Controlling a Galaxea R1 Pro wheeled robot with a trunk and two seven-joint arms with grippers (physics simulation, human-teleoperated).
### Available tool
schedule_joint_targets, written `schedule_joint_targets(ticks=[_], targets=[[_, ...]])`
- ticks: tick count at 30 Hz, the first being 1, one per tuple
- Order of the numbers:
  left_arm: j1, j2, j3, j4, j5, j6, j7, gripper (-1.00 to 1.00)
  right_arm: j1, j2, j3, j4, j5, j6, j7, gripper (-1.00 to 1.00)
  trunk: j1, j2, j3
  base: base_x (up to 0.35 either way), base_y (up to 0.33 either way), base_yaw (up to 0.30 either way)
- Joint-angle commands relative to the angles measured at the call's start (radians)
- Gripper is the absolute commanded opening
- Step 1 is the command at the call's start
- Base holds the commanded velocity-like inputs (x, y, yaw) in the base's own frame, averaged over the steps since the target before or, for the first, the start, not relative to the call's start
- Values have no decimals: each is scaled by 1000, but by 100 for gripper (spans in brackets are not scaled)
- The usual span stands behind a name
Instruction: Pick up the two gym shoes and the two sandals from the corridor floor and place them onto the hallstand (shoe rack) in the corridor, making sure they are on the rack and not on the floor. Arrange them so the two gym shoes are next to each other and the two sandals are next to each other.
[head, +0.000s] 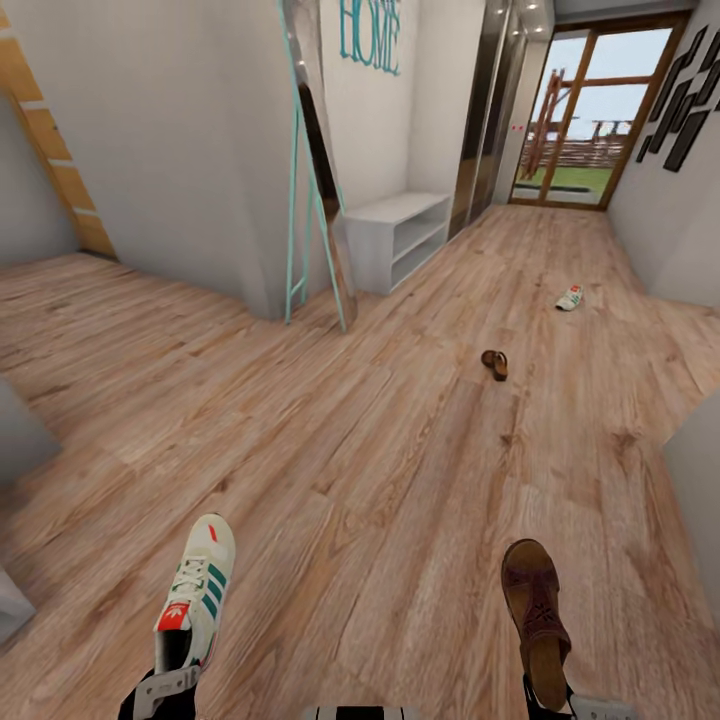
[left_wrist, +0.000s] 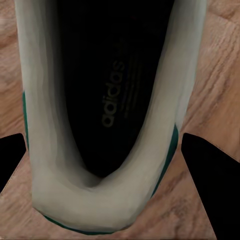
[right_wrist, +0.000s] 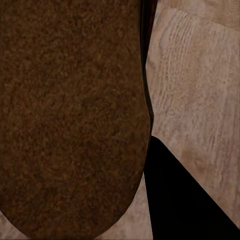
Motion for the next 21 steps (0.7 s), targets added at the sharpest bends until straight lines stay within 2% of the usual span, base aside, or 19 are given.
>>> schedule_joint_targets(ticks=[1, 21], targets=[[-1, 0, 3, 1, 5, -2, -10, -100, 0, 1, -4, 0, 4, -2, 6, -100, 0, 0, 0, -12, -7, 241], [0, 1, 5, 1, 5, -2, -9, -100, 0, 1, -4, 0, 4, -2, 5, -100, 0, 0, 18, -1, -1, 241]])
